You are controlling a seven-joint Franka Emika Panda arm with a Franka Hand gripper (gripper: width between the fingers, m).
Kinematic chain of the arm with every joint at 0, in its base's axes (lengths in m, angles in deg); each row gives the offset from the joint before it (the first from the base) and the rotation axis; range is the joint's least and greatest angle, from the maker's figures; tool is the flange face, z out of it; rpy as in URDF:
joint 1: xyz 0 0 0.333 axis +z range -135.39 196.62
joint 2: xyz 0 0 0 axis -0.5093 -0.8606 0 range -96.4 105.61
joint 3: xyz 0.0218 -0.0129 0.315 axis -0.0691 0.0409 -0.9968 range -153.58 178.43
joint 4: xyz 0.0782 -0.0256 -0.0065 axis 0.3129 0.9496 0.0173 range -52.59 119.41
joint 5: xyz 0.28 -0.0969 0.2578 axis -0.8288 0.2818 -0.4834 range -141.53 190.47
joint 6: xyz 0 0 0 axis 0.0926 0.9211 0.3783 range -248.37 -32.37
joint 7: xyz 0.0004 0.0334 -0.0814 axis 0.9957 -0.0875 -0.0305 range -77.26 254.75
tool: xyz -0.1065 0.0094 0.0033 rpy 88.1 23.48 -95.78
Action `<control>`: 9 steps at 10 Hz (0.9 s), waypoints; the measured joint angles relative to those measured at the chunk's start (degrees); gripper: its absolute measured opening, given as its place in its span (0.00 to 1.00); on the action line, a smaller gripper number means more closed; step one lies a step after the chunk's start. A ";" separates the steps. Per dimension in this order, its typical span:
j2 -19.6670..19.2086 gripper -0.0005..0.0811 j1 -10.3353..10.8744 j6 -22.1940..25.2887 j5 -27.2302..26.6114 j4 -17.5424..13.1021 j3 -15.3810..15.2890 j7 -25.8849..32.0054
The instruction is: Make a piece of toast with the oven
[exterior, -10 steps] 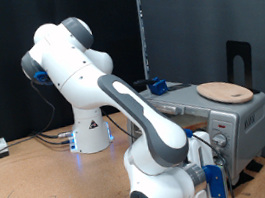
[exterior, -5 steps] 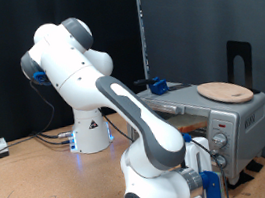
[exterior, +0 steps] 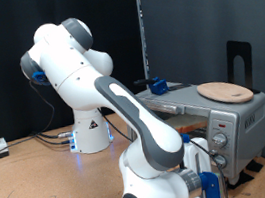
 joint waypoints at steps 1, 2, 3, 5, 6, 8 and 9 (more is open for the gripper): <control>0.00 1.00 0.01 0.56 0.00 -0.03 -0.02 0.00; 0.00 0.86 0.04 0.79 0.00 -0.04 -0.08 0.00; 0.00 0.86 0.09 0.87 0.00 -0.03 -0.19 0.00; 0.00 0.70 0.22 0.98 0.00 0.04 -0.45 0.00; 0.01 0.47 0.33 1.02 -0.04 0.09 -0.55 0.00; 0.16 0.31 0.24 1.65 -0.16 0.09 -1.19 -0.09; 0.19 0.13 0.24 1.67 -0.16 0.13 -1.26 -0.09</control>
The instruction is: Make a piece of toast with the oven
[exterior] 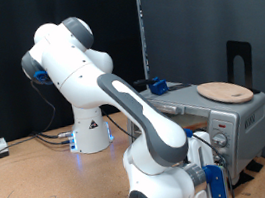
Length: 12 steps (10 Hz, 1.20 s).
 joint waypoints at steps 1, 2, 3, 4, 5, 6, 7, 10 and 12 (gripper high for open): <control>0.02 0.13 -0.01 0.00 0.00 0.02 -0.02 0.20; 0.08 0.13 -0.30 -0.43 -0.02 0.34 -0.30 3.20; 0.29 0.13 -1.29 -1.92 -0.46 1.57 -1.19 9.49; 0.37 0.13 -2.75 -3.77 -1.34 3.23 -2.42 16.36; 0.33 0.13 -4.05 -5.27 -2.24 4.62 -3.47 22.86; 0.23 0.13 -5.16 -6.40 -3.01 5.74 -4.34 29.51; 0.12 0.13 -5.81 -7.00 -3.61 6.38 -4.78 32.94; 0.14 0.13 -5.89 -7.14 -3.85 6.53 -4.79 33.34; 0.14 0.13 -5.89 -7.14 -3.84 6.53 -4.78 33.04</control>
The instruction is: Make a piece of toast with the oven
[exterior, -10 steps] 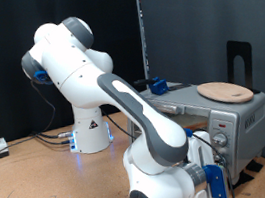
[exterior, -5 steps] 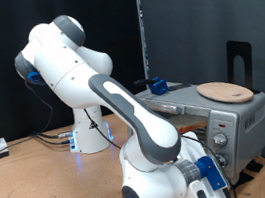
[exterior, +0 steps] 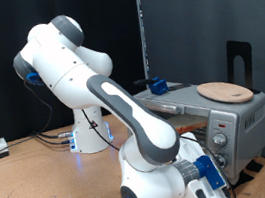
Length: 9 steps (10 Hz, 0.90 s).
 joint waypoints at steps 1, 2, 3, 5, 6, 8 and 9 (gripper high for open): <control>0.03 0.13 0.01 0.00 0.08 0.00 0.01 -0.24; 0.09 0.13 0.04 -0.19 0.28 -0.04 0.14 -0.51; 0.22 0.29 -0.01 -0.19 0.53 -0.04 0.45 -0.75; 0.25 0.45 -0.15 -0.19 0.94 -0.06 0.85 -1.40; 0.26 0.45 -0.32 -0.18 1.01 -0.11 0.97 -1.61; 0.42 0.85 -1.10 -0.07 0.96 -0.39 0.98 -2.29; 0.72 0.95 -1.86 -0.05 0.51 -0.78 0.91 -2.54</control>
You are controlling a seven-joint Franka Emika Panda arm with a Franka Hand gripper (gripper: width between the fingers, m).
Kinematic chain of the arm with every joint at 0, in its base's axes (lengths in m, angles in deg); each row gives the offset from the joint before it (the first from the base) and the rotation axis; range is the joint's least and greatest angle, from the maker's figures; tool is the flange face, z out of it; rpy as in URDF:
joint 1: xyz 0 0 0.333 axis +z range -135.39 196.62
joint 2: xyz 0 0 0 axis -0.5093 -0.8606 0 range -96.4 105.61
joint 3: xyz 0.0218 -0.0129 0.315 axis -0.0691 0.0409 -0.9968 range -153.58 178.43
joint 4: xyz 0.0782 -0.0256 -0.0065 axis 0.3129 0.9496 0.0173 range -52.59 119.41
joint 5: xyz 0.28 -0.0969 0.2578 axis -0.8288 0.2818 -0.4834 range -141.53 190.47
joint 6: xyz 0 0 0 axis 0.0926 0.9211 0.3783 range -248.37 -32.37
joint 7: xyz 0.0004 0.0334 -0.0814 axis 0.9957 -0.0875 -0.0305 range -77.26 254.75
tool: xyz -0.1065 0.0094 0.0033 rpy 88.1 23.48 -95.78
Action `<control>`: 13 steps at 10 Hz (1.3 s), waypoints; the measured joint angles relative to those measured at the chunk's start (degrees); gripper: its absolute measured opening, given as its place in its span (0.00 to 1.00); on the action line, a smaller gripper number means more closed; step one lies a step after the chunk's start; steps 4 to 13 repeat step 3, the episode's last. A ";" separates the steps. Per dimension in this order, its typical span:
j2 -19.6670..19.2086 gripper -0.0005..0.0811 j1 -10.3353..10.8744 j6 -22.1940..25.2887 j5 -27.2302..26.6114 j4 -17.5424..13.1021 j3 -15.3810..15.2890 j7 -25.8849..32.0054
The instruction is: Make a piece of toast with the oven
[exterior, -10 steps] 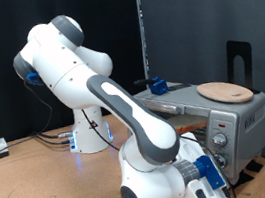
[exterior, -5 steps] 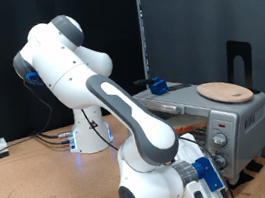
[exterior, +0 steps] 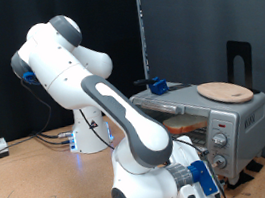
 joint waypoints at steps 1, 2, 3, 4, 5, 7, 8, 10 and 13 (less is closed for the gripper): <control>0.73 0.95 -1.03 0.13 -0.52 -0.31 -0.04 -0.97; 1.39 0.99 -2.05 0.30 -0.75 -0.67 -0.03 -2.22; 2.08 0.99 -3.09 0.57 -0.78 -1.02 0.04 -3.84; 2.08 0.99 -3.09 0.57 -0.78 -1.02 0.04 -3.84; 2.08 0.99 -3.09 0.57 -0.78 -1.02 0.04 -3.84; 2.08 0.99 -3.09 0.57 -0.78 -1.02 0.04 -3.84; 2.08 0.99 -3.09 0.57 -0.78 -1.02 0.04 -3.84; 2.08 0.99 -3.09 0.57 -0.78 -1.02 0.04 -3.84; 2.08 0.99 -3.09 0.57 -0.78 -1.02 0.04 -3.84</control>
